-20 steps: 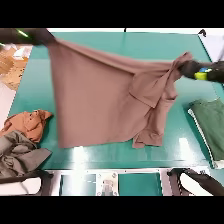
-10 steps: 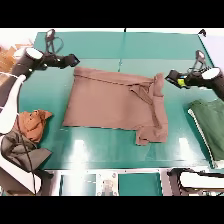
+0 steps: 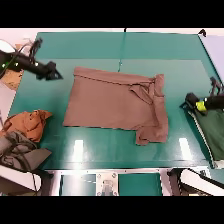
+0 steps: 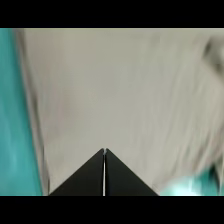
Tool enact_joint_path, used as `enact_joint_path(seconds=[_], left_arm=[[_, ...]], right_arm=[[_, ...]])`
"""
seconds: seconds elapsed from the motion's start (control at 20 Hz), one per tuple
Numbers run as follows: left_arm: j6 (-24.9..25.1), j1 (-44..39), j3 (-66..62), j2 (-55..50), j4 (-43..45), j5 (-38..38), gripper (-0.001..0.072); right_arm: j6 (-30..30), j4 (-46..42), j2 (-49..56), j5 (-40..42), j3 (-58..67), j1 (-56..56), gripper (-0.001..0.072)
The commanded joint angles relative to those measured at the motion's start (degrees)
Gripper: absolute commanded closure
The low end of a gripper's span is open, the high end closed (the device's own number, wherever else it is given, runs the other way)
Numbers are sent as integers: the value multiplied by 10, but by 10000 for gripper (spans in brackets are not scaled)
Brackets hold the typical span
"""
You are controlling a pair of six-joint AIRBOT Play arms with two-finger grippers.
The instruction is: Fold the shirts.
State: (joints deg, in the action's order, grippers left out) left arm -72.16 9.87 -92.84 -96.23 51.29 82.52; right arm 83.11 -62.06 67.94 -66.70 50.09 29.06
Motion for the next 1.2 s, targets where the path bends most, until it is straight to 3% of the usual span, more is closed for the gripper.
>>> enact_joint_path(seconds=[0.0, 0.05, 0.15, 0.6, 0.65, 0.75, 1.0, 1.15], left_arm=[[-3, 16, 200, 113, 54, -8, 685], [-2, 24, 250, 137, 69, -28, 681], [-21, 46, 316, 162, 95, -56, 125], [-23, 71, 358, 157, 93, -90, 102], [-23, 71, 358, 157, 93, -88, 102], [-20, 71, 358, 157, 91, -79, 102], [9, 71, 397, 157, 51, -83, 103], [13, 71, 459, 157, 52, -144, 103]], right_arm=[[-9, -9, -58, -21, -117, 43, 295], [-17, -10, -56, -17, -135, 47, 297], [-37, 28, -44, 9, -158, 47, 328], [-171, 217, 130, 52, -161, 46, 366], [-184, 228, 139, 52, -158, 46, 438], [-191, 229, 140, 45, -146, 47, 691], [-188, 228, 135, -6, -97, 47, 689], [-186, 229, 134, -7, -95, 47, 689]])
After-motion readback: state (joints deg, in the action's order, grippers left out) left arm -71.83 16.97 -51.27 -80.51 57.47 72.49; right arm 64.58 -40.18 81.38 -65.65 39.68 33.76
